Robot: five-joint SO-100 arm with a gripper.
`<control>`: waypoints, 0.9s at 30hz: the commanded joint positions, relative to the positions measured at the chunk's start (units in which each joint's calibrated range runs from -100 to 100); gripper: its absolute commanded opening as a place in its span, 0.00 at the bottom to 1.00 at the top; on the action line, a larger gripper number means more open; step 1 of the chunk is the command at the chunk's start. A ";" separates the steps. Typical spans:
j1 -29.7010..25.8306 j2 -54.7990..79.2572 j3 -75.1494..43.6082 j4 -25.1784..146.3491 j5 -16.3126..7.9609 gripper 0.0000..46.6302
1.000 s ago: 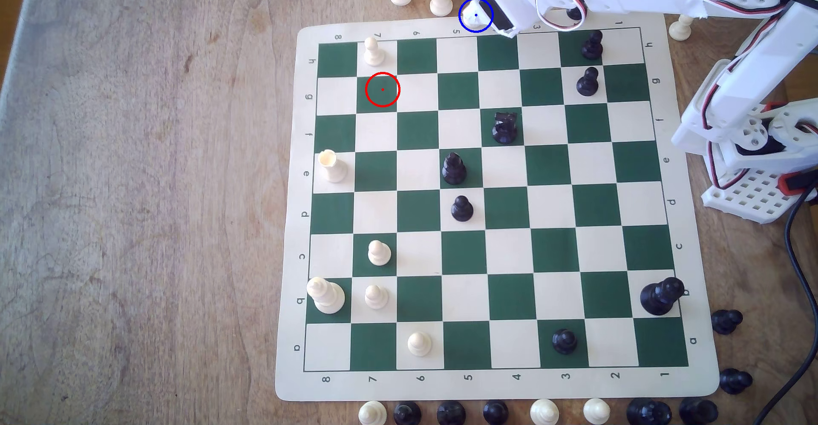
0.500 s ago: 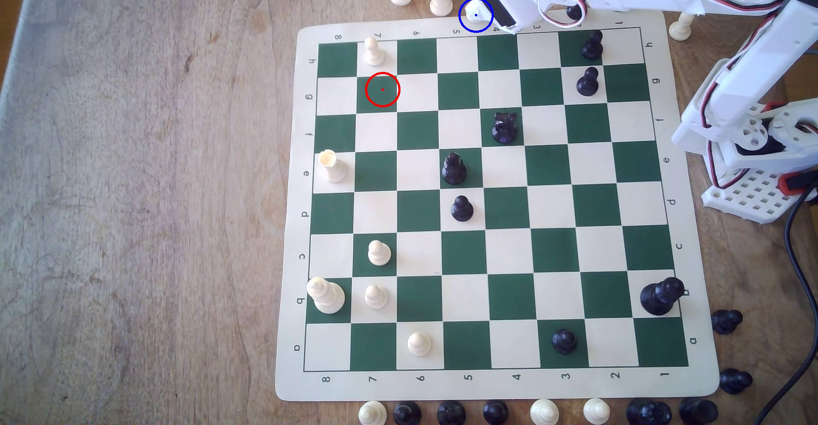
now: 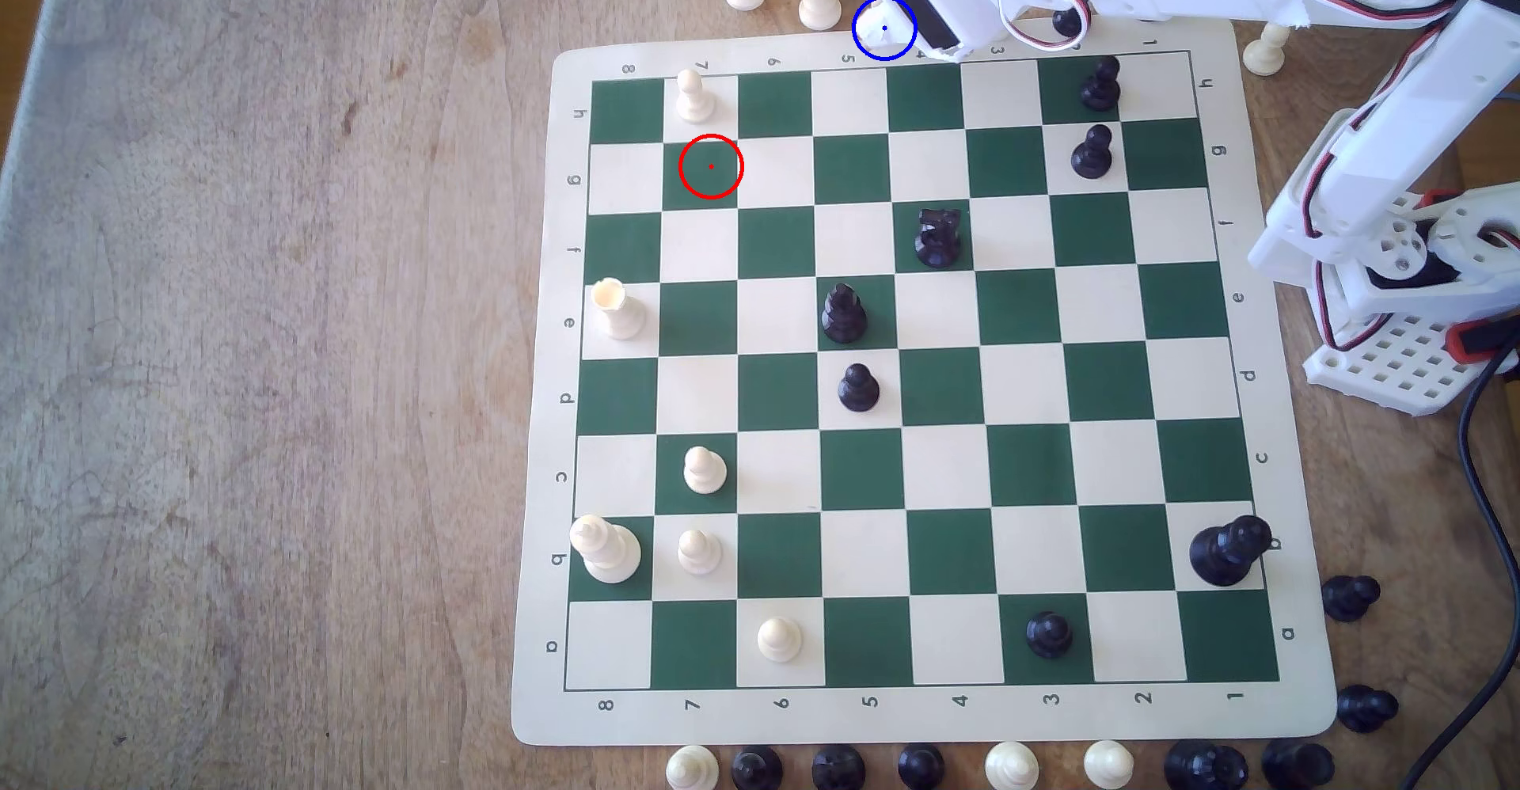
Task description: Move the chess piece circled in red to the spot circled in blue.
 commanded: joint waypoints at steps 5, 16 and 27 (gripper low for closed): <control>0.35 -5.05 -0.44 2.24 0.15 0.28; -0.59 -16.01 -0.08 12.80 0.05 0.27; -6.30 -38.42 7.99 29.43 0.15 0.27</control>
